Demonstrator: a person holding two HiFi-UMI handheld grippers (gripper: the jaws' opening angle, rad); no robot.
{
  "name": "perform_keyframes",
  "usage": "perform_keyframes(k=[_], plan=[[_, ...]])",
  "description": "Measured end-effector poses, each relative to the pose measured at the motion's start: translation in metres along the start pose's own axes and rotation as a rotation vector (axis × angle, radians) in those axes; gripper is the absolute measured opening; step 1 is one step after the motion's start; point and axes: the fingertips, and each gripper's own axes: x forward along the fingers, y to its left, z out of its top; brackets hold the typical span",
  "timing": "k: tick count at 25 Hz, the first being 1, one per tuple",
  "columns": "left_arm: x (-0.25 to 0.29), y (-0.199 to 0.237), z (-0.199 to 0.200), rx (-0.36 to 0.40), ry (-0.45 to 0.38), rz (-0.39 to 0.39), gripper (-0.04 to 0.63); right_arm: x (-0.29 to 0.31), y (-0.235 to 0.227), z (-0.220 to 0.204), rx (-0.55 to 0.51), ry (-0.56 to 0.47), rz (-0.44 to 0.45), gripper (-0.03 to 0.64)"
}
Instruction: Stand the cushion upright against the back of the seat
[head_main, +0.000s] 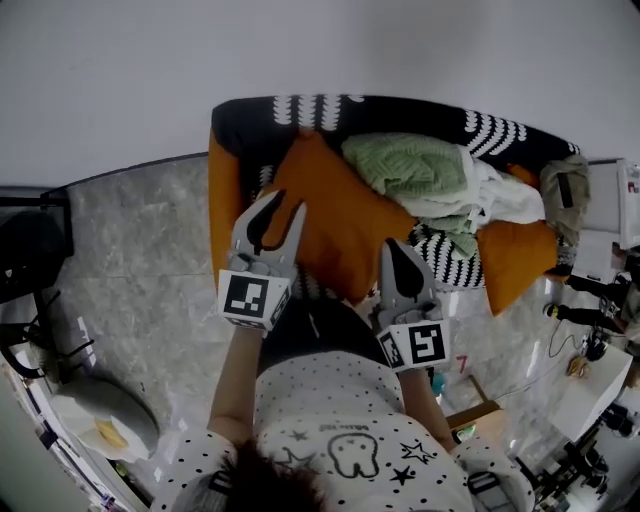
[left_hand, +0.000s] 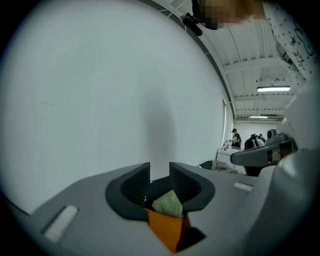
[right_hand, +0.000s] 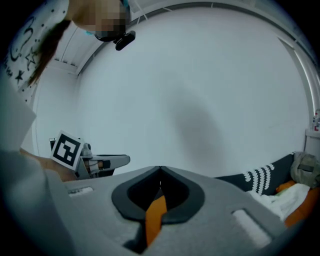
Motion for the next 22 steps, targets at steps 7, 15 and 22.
perform_keyframes(k=[7,15,22], plan=[[0.034,0.034,-0.052,-0.003,0.046,0.085,0.112,0.024,-0.007,-0.012,0.000,-0.018,0.006,-0.005],[0.058,0.051,-0.107,-0.033,0.110,0.134,0.142,0.029,-0.014,-0.036,0.000,-0.001,-0.006,-0.005],[0.096,0.077,-0.152,-0.052,0.164,0.152,0.183,0.036,-0.021,-0.066,0.014,0.049,-0.021,-0.005]])
